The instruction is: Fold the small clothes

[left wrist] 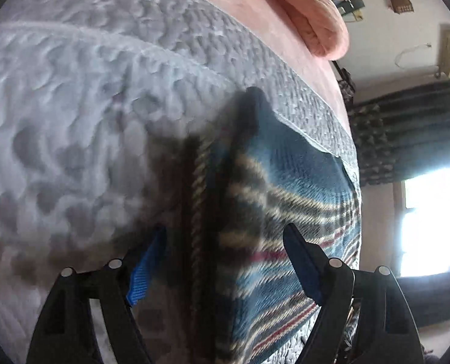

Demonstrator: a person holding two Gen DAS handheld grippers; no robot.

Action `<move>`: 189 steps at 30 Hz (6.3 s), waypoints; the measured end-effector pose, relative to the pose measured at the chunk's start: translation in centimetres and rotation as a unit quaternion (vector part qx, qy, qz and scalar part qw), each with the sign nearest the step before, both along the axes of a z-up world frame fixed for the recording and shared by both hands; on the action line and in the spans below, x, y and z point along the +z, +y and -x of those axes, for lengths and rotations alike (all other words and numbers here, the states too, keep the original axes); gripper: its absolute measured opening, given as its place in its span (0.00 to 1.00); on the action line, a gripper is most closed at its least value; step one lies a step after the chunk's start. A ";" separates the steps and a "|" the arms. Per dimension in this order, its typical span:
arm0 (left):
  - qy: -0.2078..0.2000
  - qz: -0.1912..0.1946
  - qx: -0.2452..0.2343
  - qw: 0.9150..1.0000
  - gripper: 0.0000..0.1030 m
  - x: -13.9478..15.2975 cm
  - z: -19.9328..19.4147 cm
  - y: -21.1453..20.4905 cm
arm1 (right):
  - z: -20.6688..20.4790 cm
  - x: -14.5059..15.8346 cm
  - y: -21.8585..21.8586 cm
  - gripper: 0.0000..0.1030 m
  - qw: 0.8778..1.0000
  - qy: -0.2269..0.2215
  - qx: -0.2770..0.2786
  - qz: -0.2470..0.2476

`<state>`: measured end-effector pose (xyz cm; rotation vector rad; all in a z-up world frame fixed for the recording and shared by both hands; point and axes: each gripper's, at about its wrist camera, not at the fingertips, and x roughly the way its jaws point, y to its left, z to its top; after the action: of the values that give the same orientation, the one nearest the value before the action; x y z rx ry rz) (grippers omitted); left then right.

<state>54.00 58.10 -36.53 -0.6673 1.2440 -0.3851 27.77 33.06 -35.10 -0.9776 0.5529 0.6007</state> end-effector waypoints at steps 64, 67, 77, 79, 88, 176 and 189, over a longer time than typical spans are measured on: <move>-0.049 -0.174 -0.059 0.982 0.18 20.7 -7.4 -23.5 | -6.2 18.8 -13.8 0.11 0.937 -0.009 -0.179 -0.299; -0.051 -0.179 -0.063 0.980 0.18 20.8 -7.7 -25.6 | -6.5 18.7 -15.3 0.11 0.934 -0.011 -0.190 -0.302; -0.051 -0.193 -0.081 0.977 0.18 19.4 -8.5 -31.7 | -7.5 17.0 -20.0 0.11 0.925 -0.012 -0.223 -0.307; -0.051 -0.196 -0.085 0.975 0.18 19.0 -8.7 -33.2 | -7.7 16.5 -21.1 0.11 0.923 -0.012 -0.231 -0.308; -0.052 -0.203 -0.100 0.973 0.18 16.1 -9.2 -38.9 | -8.3 14.1 -25.5 0.11 0.914 0.000 -0.264 -0.309; -0.247 -0.274 -0.123 0.921 0.70 8.8 8.2 -39.2 | -33.3 1.0 -44.4 0.48 0.675 0.471 -0.299 -0.483; -0.212 -0.043 -0.045 0.975 0.72 10.2 7.7 -31.3 | -32.6 1.8 -41.3 0.33 0.702 0.497 -0.276 -0.429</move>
<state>46.29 26.77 -26.31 -0.4267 0.8794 -0.5161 60.38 -8.27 -33.28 0.5227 1.3012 0.6941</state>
